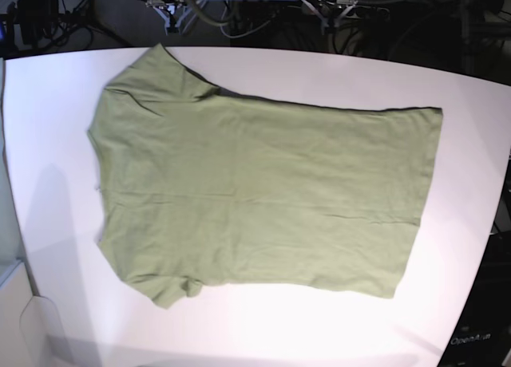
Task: Fold the T-shirt properly
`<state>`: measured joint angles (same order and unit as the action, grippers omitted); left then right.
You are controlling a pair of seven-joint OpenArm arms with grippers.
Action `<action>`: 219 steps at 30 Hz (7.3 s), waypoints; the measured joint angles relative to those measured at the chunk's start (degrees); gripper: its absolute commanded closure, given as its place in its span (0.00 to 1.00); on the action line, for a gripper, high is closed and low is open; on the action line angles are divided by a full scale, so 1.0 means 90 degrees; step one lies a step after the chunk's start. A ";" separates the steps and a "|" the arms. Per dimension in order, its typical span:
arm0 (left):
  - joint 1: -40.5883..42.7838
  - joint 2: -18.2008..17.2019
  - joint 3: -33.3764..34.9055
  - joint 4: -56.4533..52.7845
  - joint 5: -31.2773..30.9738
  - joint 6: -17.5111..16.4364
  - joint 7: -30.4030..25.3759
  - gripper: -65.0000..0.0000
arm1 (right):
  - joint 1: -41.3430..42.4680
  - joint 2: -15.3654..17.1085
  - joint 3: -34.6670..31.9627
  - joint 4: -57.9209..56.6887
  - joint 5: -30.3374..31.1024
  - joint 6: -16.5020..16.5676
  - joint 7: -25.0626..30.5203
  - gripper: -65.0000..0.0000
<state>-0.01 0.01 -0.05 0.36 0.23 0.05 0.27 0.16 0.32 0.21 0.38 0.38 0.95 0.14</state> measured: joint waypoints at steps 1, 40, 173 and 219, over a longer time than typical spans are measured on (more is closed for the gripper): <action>0.0000 -0.0002 0.0000 0.0000 0.0000 -0.0002 -0.0002 1.00 | 0.0000 0.0000 0.0000 0.0000 0.0000 0.0000 0.0000 1.00; 0.2195 -0.0760 0.0022 -0.0019 0.0415 -0.0029 -0.5838 1.00 | -0.2919 0.0036 -0.0041 0.0012 -0.0005 -0.0022 0.7495 1.00; 0.2025 -0.1166 -0.4597 0.9782 -0.1268 -0.3553 0.3541 0.54 | -0.4532 0.1586 -0.0306 0.9605 0.7628 0.2390 -0.1061 0.99; 0.1625 -0.1268 -0.3971 0.8983 -0.1479 -0.3609 0.3597 0.96 | -0.4209 0.1659 -0.0270 1.0343 0.6972 0.2346 -0.1532 0.99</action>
<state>14.61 -11.40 -35.79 81.21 -13.08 -32.42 32.64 -37.71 15.25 -2.22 93.47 63.13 22.06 -13.65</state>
